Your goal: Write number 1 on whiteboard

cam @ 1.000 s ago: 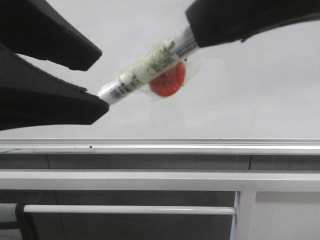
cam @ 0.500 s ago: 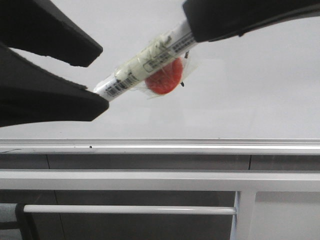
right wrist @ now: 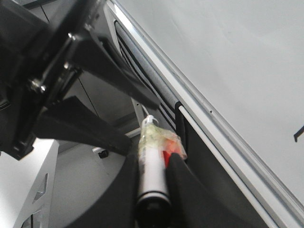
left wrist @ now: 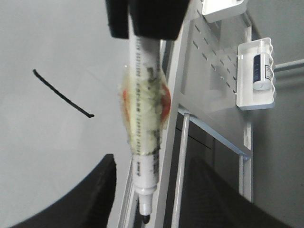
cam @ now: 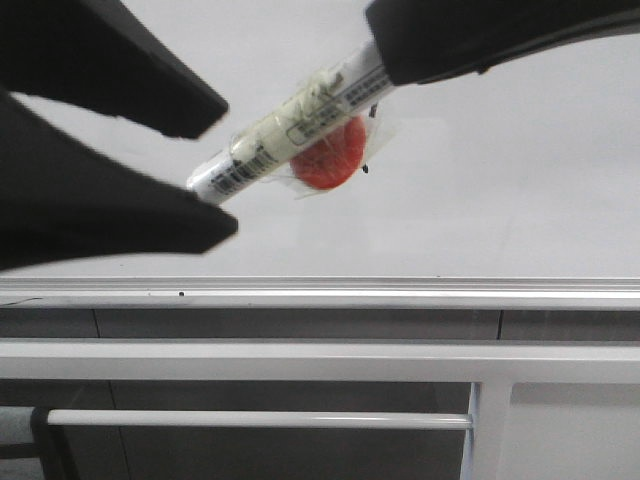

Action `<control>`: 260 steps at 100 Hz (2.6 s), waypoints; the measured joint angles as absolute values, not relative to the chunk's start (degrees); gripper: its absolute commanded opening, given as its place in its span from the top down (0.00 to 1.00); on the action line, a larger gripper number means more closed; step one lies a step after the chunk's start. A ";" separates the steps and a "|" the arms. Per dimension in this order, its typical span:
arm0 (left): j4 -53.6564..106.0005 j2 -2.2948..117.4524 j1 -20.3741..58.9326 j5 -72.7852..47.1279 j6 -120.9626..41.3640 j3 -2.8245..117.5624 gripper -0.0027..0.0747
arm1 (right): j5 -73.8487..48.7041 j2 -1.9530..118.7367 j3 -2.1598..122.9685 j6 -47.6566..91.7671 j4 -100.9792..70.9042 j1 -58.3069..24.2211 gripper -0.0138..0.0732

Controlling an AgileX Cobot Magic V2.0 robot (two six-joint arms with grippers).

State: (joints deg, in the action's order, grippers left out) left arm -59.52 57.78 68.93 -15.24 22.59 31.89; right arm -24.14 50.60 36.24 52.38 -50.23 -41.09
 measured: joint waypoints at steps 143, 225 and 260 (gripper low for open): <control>-59.81 60.22 68.93 -17.82 23.28 34.38 0.99 | -23.52 50.60 36.24 52.38 -50.23 -40.98 0.66; -66.87 56.66 69.57 -24.27 64.03 32.59 0.99 | -12.10 36.85 35.08 52.38 -43.83 -40.98 0.91; -85.41 54.26 87.95 -46.42 100.07 25.00 0.99 | -12.10 31.87 29.75 52.38 -43.51 -40.98 0.91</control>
